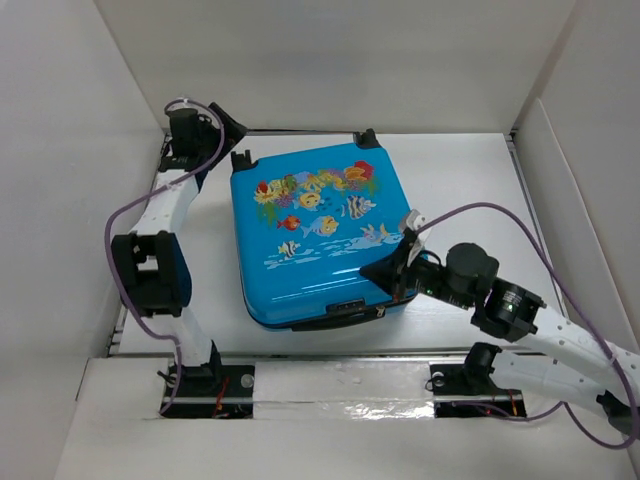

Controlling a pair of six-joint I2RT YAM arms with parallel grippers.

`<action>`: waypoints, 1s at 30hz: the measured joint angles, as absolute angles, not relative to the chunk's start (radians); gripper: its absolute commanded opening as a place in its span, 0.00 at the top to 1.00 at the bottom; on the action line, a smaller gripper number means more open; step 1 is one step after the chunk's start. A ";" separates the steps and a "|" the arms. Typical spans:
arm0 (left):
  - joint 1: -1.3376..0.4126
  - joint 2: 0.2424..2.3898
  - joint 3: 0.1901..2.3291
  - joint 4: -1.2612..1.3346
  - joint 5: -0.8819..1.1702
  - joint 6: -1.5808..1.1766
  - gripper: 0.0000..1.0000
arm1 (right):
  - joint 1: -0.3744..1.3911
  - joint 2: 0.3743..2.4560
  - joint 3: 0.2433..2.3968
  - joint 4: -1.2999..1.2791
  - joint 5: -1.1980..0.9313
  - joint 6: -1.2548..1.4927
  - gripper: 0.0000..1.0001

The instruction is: Pack the luggage

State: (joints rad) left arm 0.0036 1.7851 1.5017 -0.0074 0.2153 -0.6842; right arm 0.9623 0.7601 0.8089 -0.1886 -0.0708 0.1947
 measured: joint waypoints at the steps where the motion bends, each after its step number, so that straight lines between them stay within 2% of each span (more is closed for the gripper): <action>1: 0.011 1.750 1.477 0.004 0.201 -0.688 0.14 | 0.991 0.756 0.806 -0.190 -0.070 0.203 1.00; 4: 0.043 1.562 1.295 0.076 0.153 -0.723 0.37 | 1.089 0.742 0.781 -0.189 -0.051 0.227 1.00; 5: 0.053 1.486 1.218 0.105 0.132 -0.741 0.55 | 1.119 0.737 0.762 -0.188 -0.039 0.238 1.00; 7: 0.068 1.323 1.058 0.163 0.091 -0.780 0.74 | 1.167 0.726 0.713 -0.186 -0.009 0.269 1.00; 8: 0.068 1.240 0.966 0.207 0.076 -0.800 0.91 | 1.188 0.718 0.683 -0.188 0.009 0.287 1.00; 10: 0.066 1.105 0.807 0.266 0.070 -0.837 1.00 | 1.209 0.696 0.616 -0.194 0.043 0.333 1.00; 14: 0.052 0.904 0.502 0.314 0.082 -0.881 1.00 | 1.215 0.628 0.503 -0.221 0.094 0.432 1.00; 18: 0.020 0.767 0.307 0.256 0.128 -0.880 1.00 | 1.220 0.569 0.450 -0.272 0.146 0.523 1.00; 21: 0.014 0.650 0.223 0.187 0.168 -0.873 1.00 | 1.220 0.527 0.430 -0.327 0.187 0.591 0.86; 22: 0.015 0.608 0.207 0.158 0.176 -0.871 1.00 | 1.220 0.515 0.426 -0.345 0.200 0.613 0.74; 25: 0.015 0.482 0.166 0.093 0.191 -0.870 1.00 | 1.220 0.483 0.408 -0.379 0.246 0.675 0.57; 30: 0.006 0.411 0.139 0.051 0.229 -0.873 1.00 | 1.226 0.512 0.379 -0.369 0.329 0.727 0.53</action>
State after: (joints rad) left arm 0.0055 0.4110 0.1390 0.0513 0.2291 -0.8730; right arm 1.2263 0.5117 0.3786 -0.3687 0.3294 0.7265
